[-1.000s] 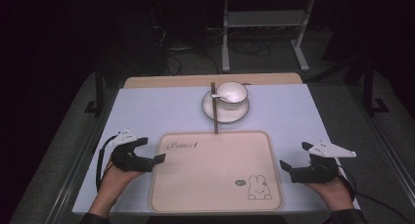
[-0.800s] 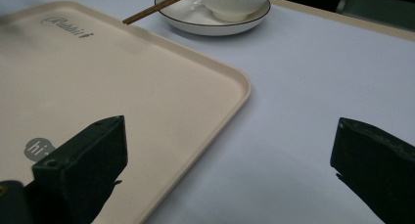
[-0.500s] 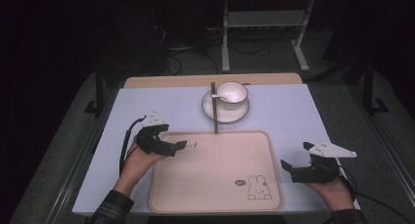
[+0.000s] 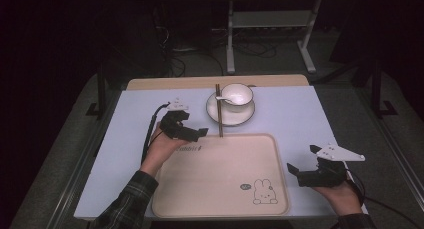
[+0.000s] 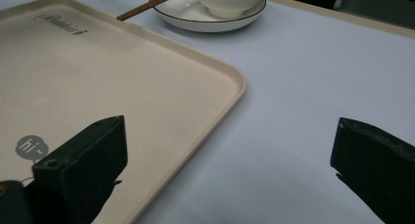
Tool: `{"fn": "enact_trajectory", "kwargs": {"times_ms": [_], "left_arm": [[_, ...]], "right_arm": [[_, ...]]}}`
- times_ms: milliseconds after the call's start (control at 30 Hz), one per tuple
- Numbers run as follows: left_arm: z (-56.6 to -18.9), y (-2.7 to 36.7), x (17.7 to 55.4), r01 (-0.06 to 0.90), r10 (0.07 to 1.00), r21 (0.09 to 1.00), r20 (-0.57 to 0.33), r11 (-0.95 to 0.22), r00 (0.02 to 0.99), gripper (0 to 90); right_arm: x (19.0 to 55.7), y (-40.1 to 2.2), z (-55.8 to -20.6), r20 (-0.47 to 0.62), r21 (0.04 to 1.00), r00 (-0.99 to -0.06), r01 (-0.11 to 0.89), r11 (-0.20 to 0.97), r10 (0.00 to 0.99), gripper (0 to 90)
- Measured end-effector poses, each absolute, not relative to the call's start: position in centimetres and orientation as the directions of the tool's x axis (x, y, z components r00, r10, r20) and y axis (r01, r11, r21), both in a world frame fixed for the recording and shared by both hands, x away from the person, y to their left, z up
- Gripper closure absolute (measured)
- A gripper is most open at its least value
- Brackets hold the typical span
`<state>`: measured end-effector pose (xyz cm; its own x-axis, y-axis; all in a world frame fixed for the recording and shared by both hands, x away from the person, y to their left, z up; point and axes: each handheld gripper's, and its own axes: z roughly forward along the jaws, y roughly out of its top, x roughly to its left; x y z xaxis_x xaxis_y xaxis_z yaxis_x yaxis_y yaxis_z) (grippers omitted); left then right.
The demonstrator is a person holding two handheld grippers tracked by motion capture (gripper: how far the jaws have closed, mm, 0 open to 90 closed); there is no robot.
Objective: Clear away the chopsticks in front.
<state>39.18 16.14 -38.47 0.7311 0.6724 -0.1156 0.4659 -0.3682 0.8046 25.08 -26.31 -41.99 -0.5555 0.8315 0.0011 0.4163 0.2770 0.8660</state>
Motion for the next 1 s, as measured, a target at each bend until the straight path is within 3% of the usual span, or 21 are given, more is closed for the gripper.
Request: {"fn": "enact_trajectory", "kwargs": {"times_ms": [267, 733, 1000], "left_arm": [[-38.9, 13.5, 42.4, 0.493, 0.691, 0.791, -0.126, -0.362, 0.711, 7.0], [-40.5, 10.0, 46.7, 0.557, 0.714, 0.721, -0.124, -0.412, 0.689, 41.0], [-42.0, 8.8, 47.9, 0.602, 0.743, 0.680, -0.126, -0.418, 0.658, 48.3]], "right_arm": [[25.1, -26.3, -42.0, 0.004, 0.867, -0.558, 0.416, 0.275, 0.830, 0.0], [25.1, -26.5, -42.0, 0.014, 0.871, -0.563, 0.413, 0.266, 0.826, 0.0], [25.1, -26.6, -41.9, 0.016, 0.875, -0.564, 0.407, 0.261, 0.825, 0.0]]}}
